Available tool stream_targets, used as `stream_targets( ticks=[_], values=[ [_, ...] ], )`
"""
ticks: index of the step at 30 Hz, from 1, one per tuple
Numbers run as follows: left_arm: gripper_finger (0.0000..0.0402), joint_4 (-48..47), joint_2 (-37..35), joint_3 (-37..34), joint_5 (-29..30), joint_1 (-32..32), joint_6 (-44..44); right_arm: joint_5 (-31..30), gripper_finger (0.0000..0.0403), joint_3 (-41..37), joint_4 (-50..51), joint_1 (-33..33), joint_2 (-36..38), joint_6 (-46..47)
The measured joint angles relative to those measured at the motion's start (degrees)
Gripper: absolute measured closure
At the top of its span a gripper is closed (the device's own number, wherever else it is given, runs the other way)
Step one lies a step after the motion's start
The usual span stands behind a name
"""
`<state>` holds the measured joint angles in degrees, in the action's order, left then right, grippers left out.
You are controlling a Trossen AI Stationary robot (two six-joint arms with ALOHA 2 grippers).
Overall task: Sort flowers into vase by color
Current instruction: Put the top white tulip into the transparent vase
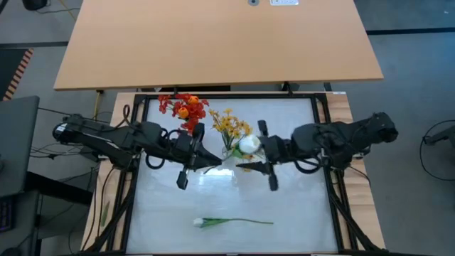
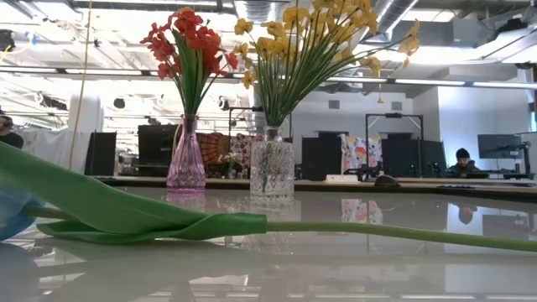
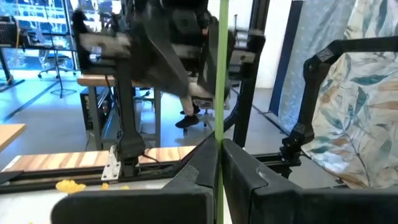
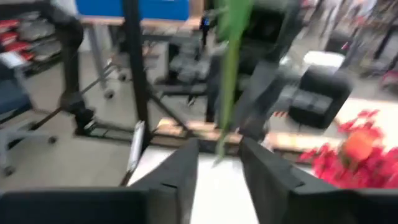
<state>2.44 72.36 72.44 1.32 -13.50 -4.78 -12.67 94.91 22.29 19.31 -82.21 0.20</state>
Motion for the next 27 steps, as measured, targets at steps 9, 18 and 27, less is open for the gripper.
stream_targets(
  ticks=[9, 18, 27],
  values=[
    [0.0401, -0.45, 0.15, 0.00, 1.04, 0.04, 0.48, 2.30, 0.0141, 0.02, -10.59, -3.32, -5.41, -3.27],
    [0.0401, -0.43, 0.04, 0.00, 2.48, 0.04, 0.70, 2.25, 0.0224, 0.00, -11.12, -3.56, -4.75, -3.94],
    [0.0400, -1.19, 0.02, 0.00, 10.35, 0.00, -0.05, 1.76, 0.0378, 0.00, -8.51, -3.50, -3.82, -4.56]
  ],
)
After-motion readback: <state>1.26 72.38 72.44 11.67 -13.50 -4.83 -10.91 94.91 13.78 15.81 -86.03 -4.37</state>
